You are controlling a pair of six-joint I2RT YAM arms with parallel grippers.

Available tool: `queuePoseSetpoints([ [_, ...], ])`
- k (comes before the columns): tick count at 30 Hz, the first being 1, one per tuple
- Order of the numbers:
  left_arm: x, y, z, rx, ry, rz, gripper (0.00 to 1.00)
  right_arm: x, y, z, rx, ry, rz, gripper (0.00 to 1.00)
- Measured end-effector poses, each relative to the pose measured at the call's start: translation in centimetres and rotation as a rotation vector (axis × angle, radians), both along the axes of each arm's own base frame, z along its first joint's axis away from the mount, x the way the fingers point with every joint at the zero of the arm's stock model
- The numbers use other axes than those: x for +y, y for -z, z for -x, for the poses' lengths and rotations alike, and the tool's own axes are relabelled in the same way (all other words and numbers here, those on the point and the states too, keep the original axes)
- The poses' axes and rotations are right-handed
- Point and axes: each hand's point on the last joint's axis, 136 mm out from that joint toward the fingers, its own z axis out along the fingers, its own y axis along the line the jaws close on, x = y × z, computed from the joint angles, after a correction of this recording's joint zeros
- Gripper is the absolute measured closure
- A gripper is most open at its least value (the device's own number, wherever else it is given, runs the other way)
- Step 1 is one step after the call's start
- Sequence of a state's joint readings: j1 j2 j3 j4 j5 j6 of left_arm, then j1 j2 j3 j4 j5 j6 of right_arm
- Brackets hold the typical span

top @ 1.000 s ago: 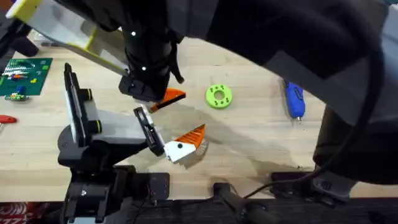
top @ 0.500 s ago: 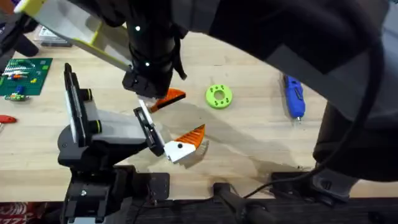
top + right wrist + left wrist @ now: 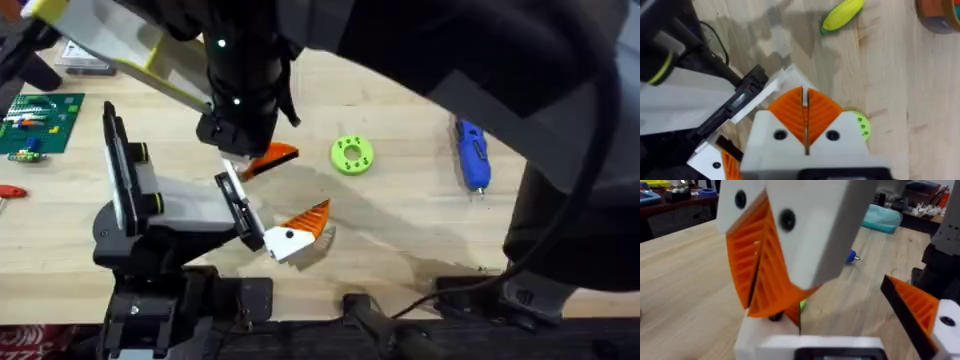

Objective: Pick up the gripper from the table and insert it into the empty holder that is missing its gripper. Then pick up a screw, insert it into the mounting hole, and use the screwdriver to tighten it. Finally, clean up the table by picking up the vegetable and placing it into the bucket.

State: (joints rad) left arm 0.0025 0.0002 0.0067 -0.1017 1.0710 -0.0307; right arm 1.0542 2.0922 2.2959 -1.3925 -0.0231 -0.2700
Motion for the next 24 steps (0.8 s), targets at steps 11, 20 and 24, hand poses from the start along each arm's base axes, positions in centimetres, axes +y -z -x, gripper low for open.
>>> queuePoseSetpoints([
  [11, 0.0, 0.0, 0.0, 0.0, 0.0, 0.0, 0.011, -0.5, -5.6, 0.3, -0.05, 0.004, -0.091, 0.005],
  [20, 0.0, 0.0, 0.0, 0.0, 0.0, 0.0, 0.011, -1.4, -5.6, -0.1, -0.03, 0.048, -0.074, 0.005],
  [24, 0.0, 0.0, 0.0, 0.0, 0.0, 0.0, 0.011, -2.0, -5.6, -0.5, -0.017, 0.095, -0.071, 0.005],
])
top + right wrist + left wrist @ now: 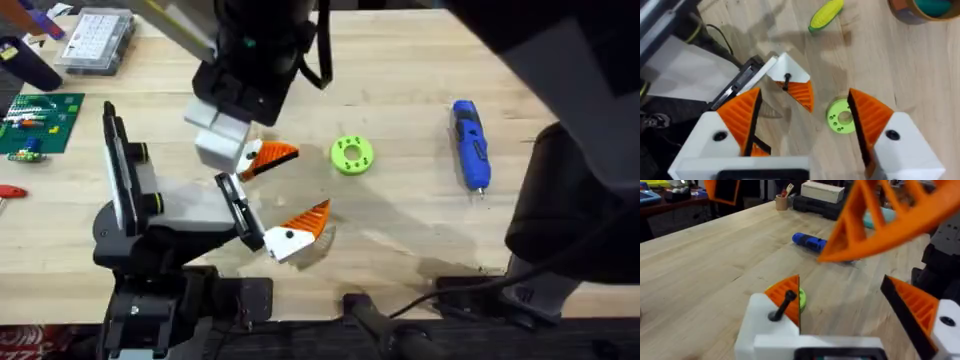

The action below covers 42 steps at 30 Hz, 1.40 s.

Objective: Pick up the gripper from the table and insert it into the empty holder that is missing its gripper. Then pick up a screw, insert it into the mounting hole, and use the screwdriver to tighten it. Finally, clean up the table by picking up the vegetable and placing it into the bucket.

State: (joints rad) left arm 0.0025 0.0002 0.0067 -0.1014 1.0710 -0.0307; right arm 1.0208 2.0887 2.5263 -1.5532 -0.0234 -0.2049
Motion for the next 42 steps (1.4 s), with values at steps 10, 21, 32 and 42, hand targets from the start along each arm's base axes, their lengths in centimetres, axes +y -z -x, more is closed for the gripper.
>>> queuePoseSetpoints([
  [10, 0.0, 0.0, 0.0, 0.0, 0.0, 0.0, 0.011, -1.2, 0.4, 0.5, 0.037, 0.046, 0.032, 0.005],
  [21, 0.0, 0.0, 0.0, 0.0, 0.0, 0.0, 0.011, -1.2, 1.8, 1.2, 0.094, 0.074, 0.032, 0.048],
  [32, 0.0, 0.0, 0.0, 0.0, 0.0, 0.0, 0.011, -0.4, 3.9, 1.4, 0.139, 0.075, 0.035, 0.177],
  [42, 0.0, 0.0, 0.0, 0.0, 0.0, 0.0, 0.011, -0.5, 5.3, 1.2, 0.156, 0.088, 0.056, 0.348],
])
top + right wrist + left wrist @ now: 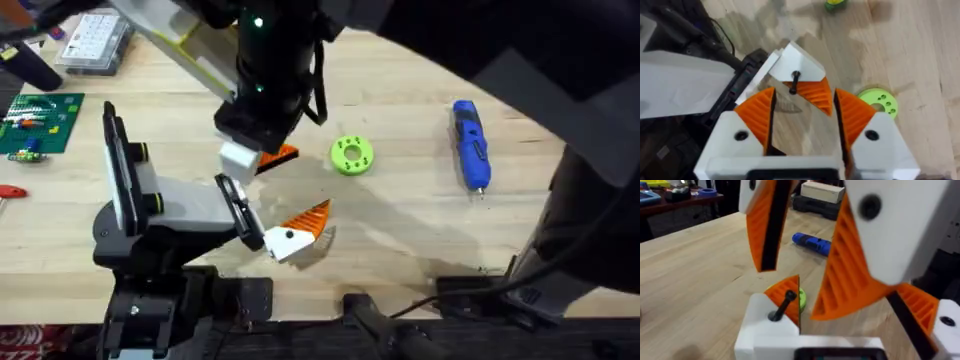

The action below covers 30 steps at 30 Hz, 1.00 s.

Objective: Pick up the gripper from the table and insert it into the empty holder that is missing its gripper. Then pick up a screw, insert it into the mounting hole, and use the screwdriver to tighten it. Finally, clean up the table by picking up the vegetable and placing it into the bucket.

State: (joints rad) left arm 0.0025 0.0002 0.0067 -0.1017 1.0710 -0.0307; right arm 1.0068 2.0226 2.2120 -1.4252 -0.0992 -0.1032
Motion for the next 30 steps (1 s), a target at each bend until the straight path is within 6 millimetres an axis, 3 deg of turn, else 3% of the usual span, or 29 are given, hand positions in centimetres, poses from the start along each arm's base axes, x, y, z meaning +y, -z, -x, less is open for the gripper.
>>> queuePoseSetpoints([
  [7, 0.0, 0.0, 0.0, 0.0, 0.0, 0.0, 0.011, 0.1, -0.1, -0.6, -0.008, 0.013, -0.014, 0.497],
  [18, 0.0, 0.0, 0.0, 0.0, 0.0, 0.0, 0.011, 0.5, -0.2, 0.1, 0.032, 0.002, -0.037, 0.572],
  [30, 0.0, 0.0, 0.0, 0.0, 0.0, 0.0, 0.011, 0.7, -0.3, 0.4, 0.05, -0.003, -0.05, 0.722],
])
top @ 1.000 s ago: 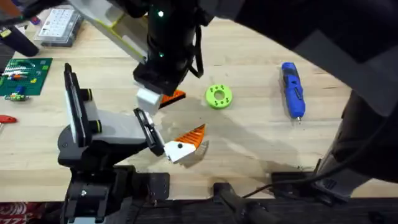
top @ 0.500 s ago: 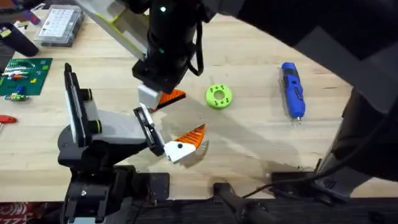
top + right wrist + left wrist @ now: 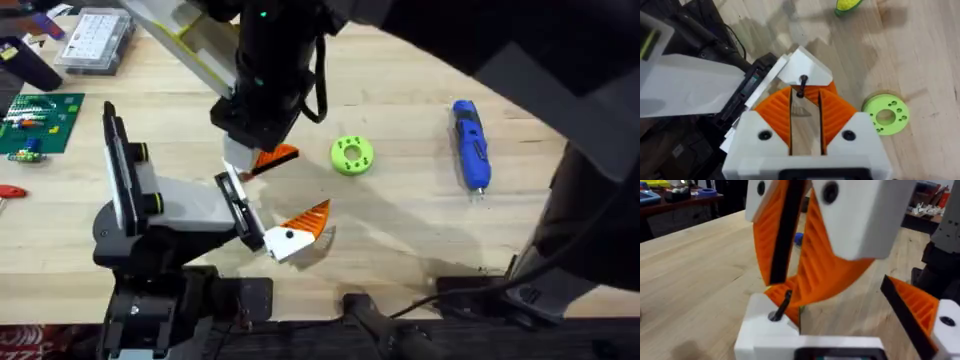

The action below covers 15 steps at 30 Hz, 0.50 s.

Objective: Pick up the gripper from the table and insert it into the empty holder that is missing its gripper. Then pick up a screw, insert it into the mounting hole, and use the screwdriver to tighten it. Finally, clean up the table by picking up the vegetable and placing it into the bucket.

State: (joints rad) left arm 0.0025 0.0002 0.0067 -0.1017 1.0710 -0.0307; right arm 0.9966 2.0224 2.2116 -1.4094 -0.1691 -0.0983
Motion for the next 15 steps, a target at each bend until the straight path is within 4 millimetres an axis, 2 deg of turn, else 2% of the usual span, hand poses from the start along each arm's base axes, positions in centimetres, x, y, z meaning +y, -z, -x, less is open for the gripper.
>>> queuePoseSetpoints([
  [6, 0.0, 0.0, 0.0, 0.0, 0.0, 0.0, 0.011, 0.07, -0.01, 0.12, 0.004, -0.001, -0.002, 0.802],
  [9, 0.0, 0.0, 0.0, 0.0, 0.0, 0.0, 0.011, 0.08, -0.02, 0.15, 0.004, -0.002, -0.003, 0.88],
  [11, 0.0, 0.0, 0.0, 0.0, 0.0, 0.0, 0.011, 0.09, -0.01, 0.15, 0.005, -0.002, -0.003, 0.979],
  [15, 0.0, 0.0, 0.0, 0.0, 0.0, 0.0, 0.011, 0.12, -0.02, 0.18, 0.007, -0.002, -0.004, 0.99],
])
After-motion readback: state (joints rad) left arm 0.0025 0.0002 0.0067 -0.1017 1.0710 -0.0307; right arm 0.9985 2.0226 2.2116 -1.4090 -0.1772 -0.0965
